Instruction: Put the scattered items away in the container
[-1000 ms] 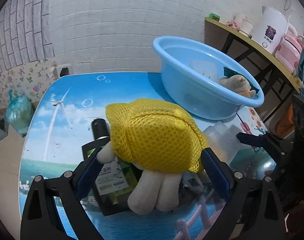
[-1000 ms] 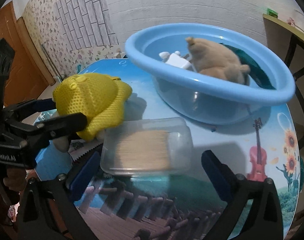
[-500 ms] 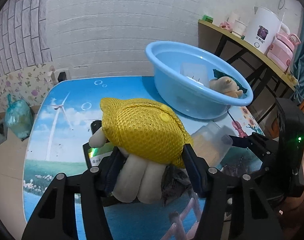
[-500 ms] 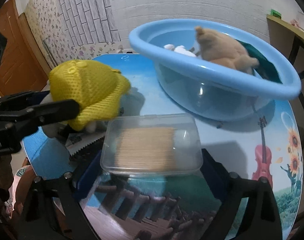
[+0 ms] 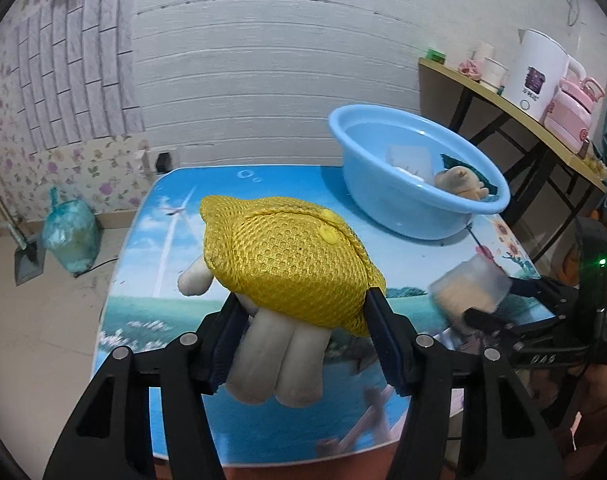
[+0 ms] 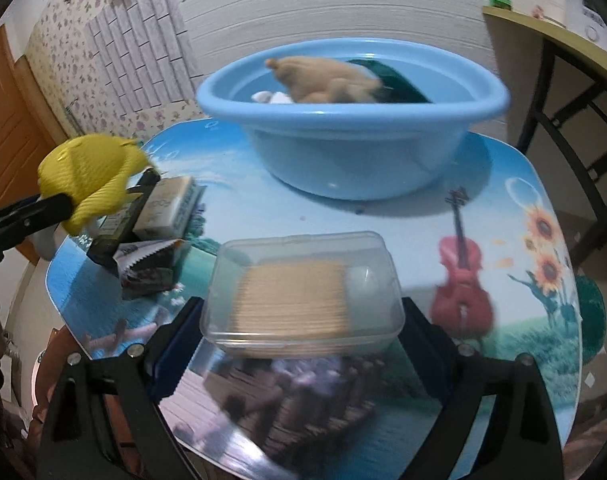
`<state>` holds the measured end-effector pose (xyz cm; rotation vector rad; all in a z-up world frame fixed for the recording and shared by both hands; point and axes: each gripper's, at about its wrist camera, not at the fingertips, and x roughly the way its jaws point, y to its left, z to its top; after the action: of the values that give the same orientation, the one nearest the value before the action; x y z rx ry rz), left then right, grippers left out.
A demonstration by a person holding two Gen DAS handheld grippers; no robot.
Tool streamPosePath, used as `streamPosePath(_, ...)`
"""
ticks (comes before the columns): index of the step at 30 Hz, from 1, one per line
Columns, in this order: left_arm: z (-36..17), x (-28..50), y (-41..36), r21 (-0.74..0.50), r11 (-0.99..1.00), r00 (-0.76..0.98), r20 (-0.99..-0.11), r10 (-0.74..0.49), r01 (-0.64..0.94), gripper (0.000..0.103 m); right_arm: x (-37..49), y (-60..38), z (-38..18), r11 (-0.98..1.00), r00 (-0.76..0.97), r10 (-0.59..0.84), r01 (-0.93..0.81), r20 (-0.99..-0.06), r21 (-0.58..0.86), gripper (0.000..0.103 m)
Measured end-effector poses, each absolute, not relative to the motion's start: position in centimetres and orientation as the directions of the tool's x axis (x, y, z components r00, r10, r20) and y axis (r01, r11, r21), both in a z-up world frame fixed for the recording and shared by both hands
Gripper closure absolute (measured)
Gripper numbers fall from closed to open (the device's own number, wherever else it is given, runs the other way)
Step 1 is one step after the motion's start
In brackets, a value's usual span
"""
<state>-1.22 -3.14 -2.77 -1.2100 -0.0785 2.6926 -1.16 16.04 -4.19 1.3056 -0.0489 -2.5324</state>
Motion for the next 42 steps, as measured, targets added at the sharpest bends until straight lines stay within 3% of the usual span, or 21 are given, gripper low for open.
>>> streamPosePath(12,-4.0,0.1,-4.5,-0.034,-0.994,-0.621,-0.778,0.091,-0.104,0.041,-0.1,18.5,-4.4,-0.977,-0.561,-0.204,0.17,-0.803,0.13,0.009)
streamPosePath(24,-5.7,-1.4,-4.5,-0.074,-0.994,-0.585,-0.804,0.108,-0.081,0.019,-0.6,17.8,-4.9,-0.974,-0.553,-0.205,0.196,-0.807,0.113,0.008)
streamPosePath(30,-6.6,-2.6,-4.4,-0.094,-0.994,-0.575,-0.811,0.11,-0.057,0.016,-0.8,17.3,-5.3,-0.976,-0.548,-0.189,0.194,-0.814,0.096,0.008)
streamPosePath(34,-6.7,-3.1,-4.0,-0.087,-0.995,-0.582,-0.807,0.103,-0.055,0.016,-0.8,17.2,-5.5,-0.977,-0.546,-0.185,0.193,-0.817,0.092,0.008)
streamPosePath(36,-6.3,-2.9,-3.9,-0.079,-0.994,-0.598,-0.794,0.105,-0.068,0.03,-0.8,17.3,-5.4,-0.975,-0.549,-0.195,0.199,-0.813,0.1,0.009)
streamPosePath(42,-5.0,-2.3,-3.8,-0.092,-0.991,-0.621,-0.772,0.136,-0.102,0.033,-0.5,17.5,-4.5,-0.974,-0.579,-0.206,0.195,-0.789,0.112,0.009)
